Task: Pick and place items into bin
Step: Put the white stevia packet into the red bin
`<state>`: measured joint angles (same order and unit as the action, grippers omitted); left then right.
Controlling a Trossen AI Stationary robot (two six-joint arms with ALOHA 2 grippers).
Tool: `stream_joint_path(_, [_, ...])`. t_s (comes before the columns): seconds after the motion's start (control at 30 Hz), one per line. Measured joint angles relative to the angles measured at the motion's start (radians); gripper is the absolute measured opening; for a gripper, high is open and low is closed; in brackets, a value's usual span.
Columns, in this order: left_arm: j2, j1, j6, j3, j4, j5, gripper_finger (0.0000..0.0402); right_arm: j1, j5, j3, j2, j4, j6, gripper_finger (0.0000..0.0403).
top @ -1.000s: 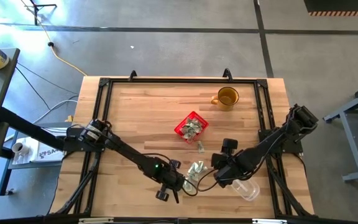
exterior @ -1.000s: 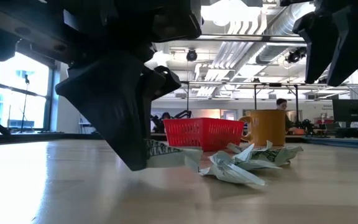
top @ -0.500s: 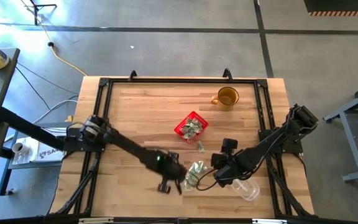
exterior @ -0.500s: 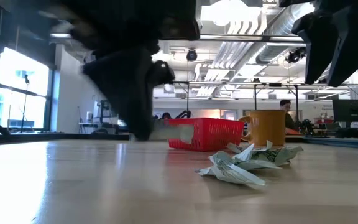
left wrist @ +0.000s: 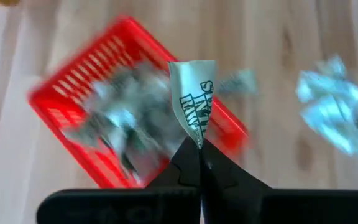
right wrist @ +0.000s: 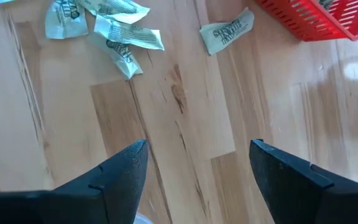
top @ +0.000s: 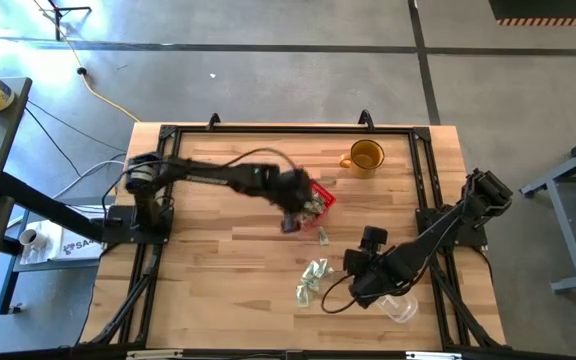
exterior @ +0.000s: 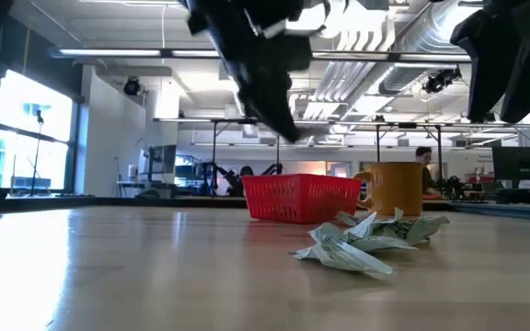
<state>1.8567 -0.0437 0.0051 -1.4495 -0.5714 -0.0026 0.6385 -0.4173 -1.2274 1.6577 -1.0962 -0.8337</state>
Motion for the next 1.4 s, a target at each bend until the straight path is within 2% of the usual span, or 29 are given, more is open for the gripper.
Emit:
stream_joint_path(0.1, [0.032,-0.072,-0.050,0.007,-0.002,0.050,0.0049,0.004,0.000,0.000,0.000,0.001,-0.033,0.0273])
stream_joint_path(0.17, [0.041,-0.090,-0.063,0.001,0.039,0.045,0.0091,0.004,-0.001,0.000,0.000,0.005,-0.046,0.0273])
stream_joint_path(0.23, [0.034,-0.097,-0.087,-0.002,0.012,0.040,0.0140,-0.002,-0.001,0.000,0.000,0.022,-0.039,0.0273])
stream_joint_path(0.37, [0.017,-0.091,-0.177,-0.025,-0.110,0.092,0.0226,-0.044,0.008,0.000,0.000,0.089,0.025,0.0273])
stream_joint_path(0.43, [-0.002,-0.061,-0.211,-0.030,-0.153,0.102,0.0254,-0.081,0.018,0.000,0.000,0.109,0.052,0.0273])
stream_joint_path(0.5, [-0.026,-0.016,-0.220,-0.023,-0.210,0.064,0.0270,-0.121,0.026,0.000,0.000,0.112,0.072,0.0273])
stream_joint_path(0.6, [-0.070,0.052,-0.238,0.006,-0.275,0.003,0.0272,-0.195,0.042,0.020,-0.001,0.117,0.053,0.0273])
stream_joint_path(0.67, [-0.120,0.095,-0.290,0.042,-0.314,-0.036,0.0262,-0.250,0.104,0.065,-0.001,0.146,0.020,0.0273])
stream_joint_path(0.73, [-0.183,0.139,-0.362,0.099,-0.304,-0.087,0.0248,-0.306,0.200,0.135,-0.001,0.258,-0.003,0.0273])
stream_joint_path(0.83, [-0.295,0.208,-0.529,0.210,-0.280,-0.165,0.0224,-0.357,0.274,0.244,-0.001,0.508,-0.076,0.0273])
stream_joint_path(0.93, [-0.415,0.268,-0.727,0.331,-0.264,-0.219,0.0205,-0.372,0.219,0.301,0.000,0.668,-0.183,0.0272])
stream_joint_path(1.03, [-0.516,0.329,-0.890,0.442,-0.222,-0.262,0.0193,-0.376,0.118,0.310,0.004,0.681,-0.236,0.0265])
stream_joint_path(1.1, [-0.567,0.365,-0.966,0.497,-0.189,-0.283,0.0189,-0.382,0.099,0.307,0.016,0.685,-0.233,0.0260])
stream_joint_path(1.2, [-0.609,0.386,-1.027,0.547,-0.190,-0.302,0.0186,-0.387,0.087,0.297,0.051,0.705,-0.206,0.0252])
stream_joint_path(1.4, [-0.616,0.384,-1.020,0.562,-0.199,-0.307,0.0186,-0.389,0.064,0.286,0.155,0.720,-0.217,0.0237])
